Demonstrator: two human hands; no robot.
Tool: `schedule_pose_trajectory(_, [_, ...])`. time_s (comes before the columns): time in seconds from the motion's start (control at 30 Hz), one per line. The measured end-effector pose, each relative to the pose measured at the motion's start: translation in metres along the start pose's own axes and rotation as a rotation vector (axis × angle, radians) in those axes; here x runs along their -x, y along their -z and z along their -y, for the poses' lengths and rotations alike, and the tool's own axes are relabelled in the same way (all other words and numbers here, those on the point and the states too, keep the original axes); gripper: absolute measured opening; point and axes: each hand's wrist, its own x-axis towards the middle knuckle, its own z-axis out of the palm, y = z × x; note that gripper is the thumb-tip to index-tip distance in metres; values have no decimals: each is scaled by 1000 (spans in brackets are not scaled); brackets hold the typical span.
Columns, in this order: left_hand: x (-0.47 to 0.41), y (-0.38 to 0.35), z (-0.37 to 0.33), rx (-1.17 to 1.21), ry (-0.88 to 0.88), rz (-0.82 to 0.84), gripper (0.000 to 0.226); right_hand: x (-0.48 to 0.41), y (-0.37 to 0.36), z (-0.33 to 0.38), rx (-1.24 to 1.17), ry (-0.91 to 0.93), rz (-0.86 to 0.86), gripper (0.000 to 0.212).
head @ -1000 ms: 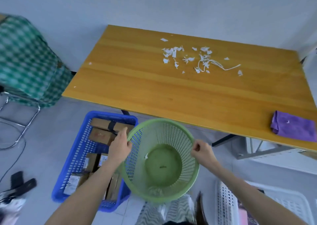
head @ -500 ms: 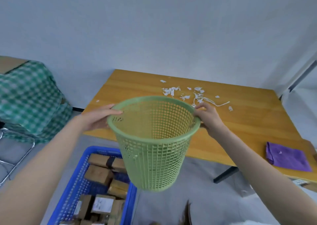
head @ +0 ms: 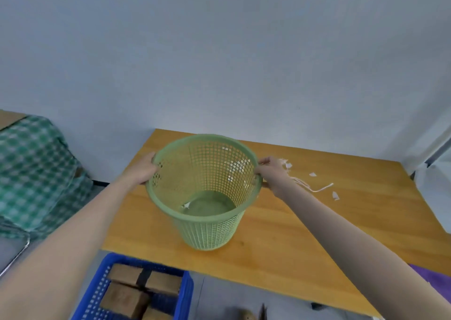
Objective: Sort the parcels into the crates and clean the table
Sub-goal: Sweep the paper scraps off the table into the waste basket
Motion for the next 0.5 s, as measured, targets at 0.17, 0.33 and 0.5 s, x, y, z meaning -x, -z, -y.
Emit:
schedule_pose_trajectory(0.17, [-42, 18, 17, -179, 43, -192, 35, -39, -24, 3, 179, 58, 157, 20])
schedule_pose_trajectory(0.33, [-75, 29, 30, -303, 95, -288, 31, -68, -49, 18, 235, 172, 172, 24])
schedule_pose_trajectory(0.5, [-109, 47, 24, -534, -30, -152, 60, -85, -61, 26, 267, 196, 192, 25])
